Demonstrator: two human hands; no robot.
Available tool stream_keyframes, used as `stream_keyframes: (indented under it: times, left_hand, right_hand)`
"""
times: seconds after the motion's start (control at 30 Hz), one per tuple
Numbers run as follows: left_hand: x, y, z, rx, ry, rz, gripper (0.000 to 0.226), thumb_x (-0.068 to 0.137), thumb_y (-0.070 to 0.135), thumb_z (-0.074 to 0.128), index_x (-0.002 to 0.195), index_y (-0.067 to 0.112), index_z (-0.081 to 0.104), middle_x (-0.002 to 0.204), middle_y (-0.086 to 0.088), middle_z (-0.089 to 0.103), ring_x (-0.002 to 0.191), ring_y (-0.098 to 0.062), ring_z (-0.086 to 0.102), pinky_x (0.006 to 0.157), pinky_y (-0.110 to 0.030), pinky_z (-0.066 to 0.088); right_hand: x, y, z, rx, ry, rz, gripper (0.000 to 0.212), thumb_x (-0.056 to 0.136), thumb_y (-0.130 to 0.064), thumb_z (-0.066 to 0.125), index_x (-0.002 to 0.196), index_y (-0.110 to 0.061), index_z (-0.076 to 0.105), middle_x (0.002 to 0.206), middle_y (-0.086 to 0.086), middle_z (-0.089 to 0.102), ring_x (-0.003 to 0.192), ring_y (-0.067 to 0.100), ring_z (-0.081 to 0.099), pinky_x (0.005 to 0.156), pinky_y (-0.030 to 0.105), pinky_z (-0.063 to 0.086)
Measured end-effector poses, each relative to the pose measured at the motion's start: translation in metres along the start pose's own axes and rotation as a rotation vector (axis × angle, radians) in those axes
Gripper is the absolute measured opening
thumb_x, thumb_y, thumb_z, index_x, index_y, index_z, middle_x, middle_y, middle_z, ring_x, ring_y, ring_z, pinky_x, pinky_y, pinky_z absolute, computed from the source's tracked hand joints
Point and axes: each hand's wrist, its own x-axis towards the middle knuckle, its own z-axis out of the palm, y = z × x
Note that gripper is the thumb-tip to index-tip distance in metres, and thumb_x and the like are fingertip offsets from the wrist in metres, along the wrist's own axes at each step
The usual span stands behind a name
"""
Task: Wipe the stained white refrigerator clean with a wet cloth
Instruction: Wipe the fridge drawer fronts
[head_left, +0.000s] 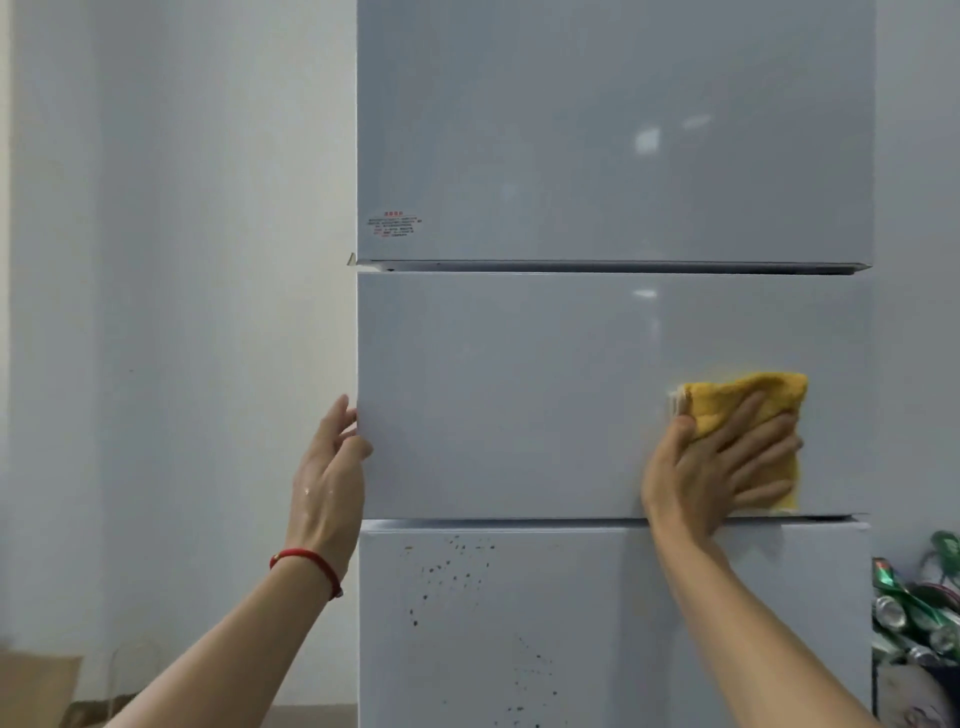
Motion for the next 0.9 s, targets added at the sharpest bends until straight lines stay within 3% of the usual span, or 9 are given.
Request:
stream_keyframes:
  times: [0.1, 0.2, 0.3, 0.43, 0.57, 0.7, 0.83, 0.9]
  left_hand:
    - [-0.003, -0.015, -0.021, 0.024, -0.002, -0.094, 0.066, 0.081, 0.034, 0.045, 0.147, 0.035, 0.047, 0.140, 0.014, 0.057, 0.130, -0.010, 0.052, 0.115, -0.037, 0.036]
    - [-0.015, -0.032, -0.030, 0.086, 0.051, -0.181, 0.052, 0.086, 0.034, 0.046, 0.136, 0.031, 0.058, 0.134, 0.011, 0.059, 0.128, -0.013, 0.053, 0.115, -0.043, 0.038]
    - [-0.022, -0.041, -0.031, 0.144, 0.100, -0.268, 0.042, 0.091, 0.036, 0.046, 0.128, 0.027, 0.063, 0.131, 0.001, 0.060, 0.125, -0.022, 0.055, 0.111, -0.050, 0.043]
    - [-0.029, -0.041, -0.022, 0.214, 0.138, -0.266, 0.040, 0.083, 0.037, 0.043, 0.110, 0.028, 0.070, 0.119, 0.000, 0.068, 0.115, -0.025, 0.061, 0.105, -0.053, 0.048]
    - [-0.035, -0.039, -0.011, 0.265, 0.088, -0.237, 0.031, 0.086, 0.031, 0.046, 0.105, 0.030, 0.070, 0.106, 0.007, 0.071, 0.103, -0.018, 0.066, 0.097, -0.049, 0.054]
    - [-0.038, -0.038, -0.011, 0.187, 0.056, -0.233, 0.035, 0.077, 0.027, 0.048, 0.096, 0.026, 0.076, 0.096, 0.003, 0.076, 0.097, -0.025, 0.070, 0.095, -0.051, 0.056]
    - [-0.044, -0.031, -0.014, 0.033, 0.009, -0.272, 0.033, 0.087, 0.008, 0.046, 0.096, 0.021, 0.075, 0.101, 0.000, 0.077, 0.102, -0.020, 0.069, 0.095, -0.040, 0.056]
    - [-0.045, -0.032, -0.017, -0.018, -0.009, -0.295, 0.038, 0.093, 0.001, 0.042, 0.110, 0.016, 0.073, 0.111, -0.002, 0.074, 0.109, -0.019, 0.067, 0.096, -0.039, 0.054]
  right_hand:
    - [-0.080, -0.050, 0.019, -0.080, -0.076, -0.329, 0.078, 0.102, -0.051, 0.024, 0.165, -0.010, 0.006, 0.171, 0.025, -0.001, 0.157, 0.046, -0.003, 0.121, 0.070, -0.004]
    - [-0.154, -0.083, 0.039, -0.131, -0.175, -0.881, 0.078, 0.098, -0.046, 0.041, 0.165, -0.015, 0.017, 0.171, 0.020, 0.008, 0.158, 0.044, 0.003, 0.122, 0.071, 0.002]
    - [-0.166, -0.092, 0.050, -0.177, -0.307, -1.357, 0.082, 0.095, -0.047, 0.053, 0.165, -0.024, 0.019, 0.174, 0.008, 0.006, 0.160, 0.032, -0.001, 0.126, 0.062, -0.001]
    - [-0.108, -0.063, 0.034, -0.225, -0.343, -1.592, 0.080, 0.095, -0.051, 0.044, 0.166, -0.026, 0.018, 0.174, 0.003, 0.009, 0.160, 0.027, 0.004, 0.128, 0.058, 0.004]
    - [-0.030, 0.035, -0.001, -0.262, -0.235, -1.407, 0.080, 0.093, -0.051, 0.045, 0.165, -0.026, 0.018, 0.173, 0.005, 0.014, 0.160, 0.032, 0.011, 0.126, 0.062, 0.010]
    - [0.020, 0.111, -0.039, -0.289, -0.251, -1.010, 0.079, 0.096, -0.047, 0.037, 0.166, -0.023, 0.009, 0.173, 0.012, 0.006, 0.160, 0.035, 0.000, 0.122, 0.069, 0.008]
    - [-0.012, 0.069, -0.024, -0.068, -0.165, -0.356, 0.074, 0.102, -0.041, 0.040, 0.166, -0.016, 0.013, 0.172, 0.019, 0.003, 0.158, 0.042, 0.000, 0.120, 0.072, 0.004]
    - [-0.046, 0.020, -0.008, -0.009, -0.139, -0.289, 0.074, 0.103, -0.045, 0.041, 0.166, -0.016, 0.014, 0.172, 0.020, 0.005, 0.158, 0.044, 0.002, 0.119, 0.073, 0.003]
